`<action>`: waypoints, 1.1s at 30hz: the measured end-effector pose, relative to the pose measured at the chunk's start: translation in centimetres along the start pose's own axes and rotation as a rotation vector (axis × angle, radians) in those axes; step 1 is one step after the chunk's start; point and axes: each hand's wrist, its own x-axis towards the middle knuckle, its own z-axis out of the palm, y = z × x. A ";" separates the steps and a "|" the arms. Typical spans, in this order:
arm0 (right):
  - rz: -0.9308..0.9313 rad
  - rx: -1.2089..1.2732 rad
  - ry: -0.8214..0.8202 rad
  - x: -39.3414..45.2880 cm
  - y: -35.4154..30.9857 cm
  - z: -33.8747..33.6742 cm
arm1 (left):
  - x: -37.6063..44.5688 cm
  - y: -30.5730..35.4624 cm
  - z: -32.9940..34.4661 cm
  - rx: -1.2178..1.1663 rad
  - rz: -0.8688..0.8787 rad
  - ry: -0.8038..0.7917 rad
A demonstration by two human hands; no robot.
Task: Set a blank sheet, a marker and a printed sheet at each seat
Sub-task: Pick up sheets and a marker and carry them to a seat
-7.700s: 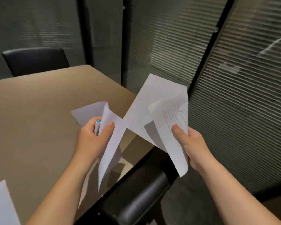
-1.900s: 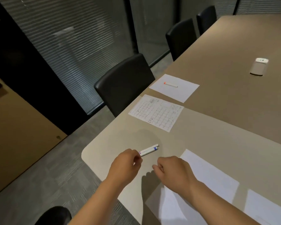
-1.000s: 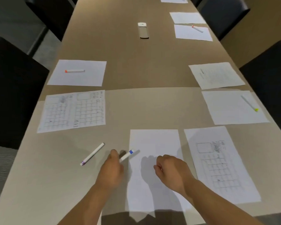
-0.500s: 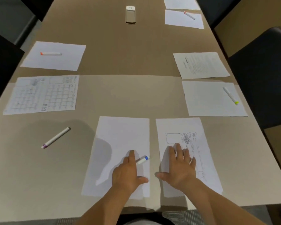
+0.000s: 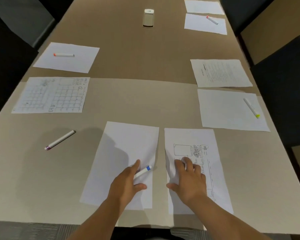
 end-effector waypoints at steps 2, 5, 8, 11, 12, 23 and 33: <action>-0.015 0.024 0.019 0.0 0.3 -0.3 | 0.2 -0.2 -0.1 0.007 0.018 0.013; -0.013 0.064 0.034 0.0 0.7 -0.6 | 0.0 0.2 -0.6 0.044 0.032 0.047; 0.003 0.114 0.058 0.1 1.0 -1.2 | -0.4 0.3 -0.9 0.058 0.032 0.163; 0.033 0.175 0.101 0.4 1.3 -1.9 | -0.8 -0.1 -0.7 0.087 -0.012 0.198; 0.045 0.192 0.104 0.4 1.4 -2.0 | -0.9 0.0 -0.6 0.082 -0.031 0.186; 0.025 0.258 0.071 -0.2 2.5 -1.9 | -0.8 0.4 0.9 0.020 -0.081 0.176; 0.017 0.230 0.082 -0.3 2.8 -2.5 | -1.1 0.4 -0.1 0.009 -0.038 0.261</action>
